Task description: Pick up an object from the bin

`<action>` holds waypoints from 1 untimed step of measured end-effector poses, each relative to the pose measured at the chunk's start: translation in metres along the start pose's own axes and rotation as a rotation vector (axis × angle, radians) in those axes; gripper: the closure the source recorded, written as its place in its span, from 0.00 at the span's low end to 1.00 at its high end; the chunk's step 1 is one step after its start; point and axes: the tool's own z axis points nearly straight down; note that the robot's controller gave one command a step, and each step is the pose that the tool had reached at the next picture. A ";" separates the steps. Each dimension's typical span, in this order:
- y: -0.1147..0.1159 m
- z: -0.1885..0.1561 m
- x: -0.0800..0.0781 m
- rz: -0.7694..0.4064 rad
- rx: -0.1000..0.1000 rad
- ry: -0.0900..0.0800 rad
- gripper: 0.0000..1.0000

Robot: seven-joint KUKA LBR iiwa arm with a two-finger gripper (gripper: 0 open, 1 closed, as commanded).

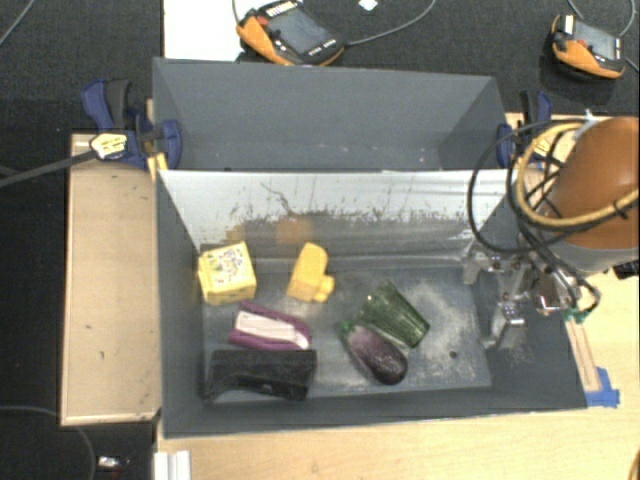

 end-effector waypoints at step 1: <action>0.000 -0.004 -0.002 -0.005 0.001 -0.008 0.00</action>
Offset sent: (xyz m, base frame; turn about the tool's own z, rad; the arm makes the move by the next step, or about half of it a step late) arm 0.0309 0.0743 -0.1331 -0.1077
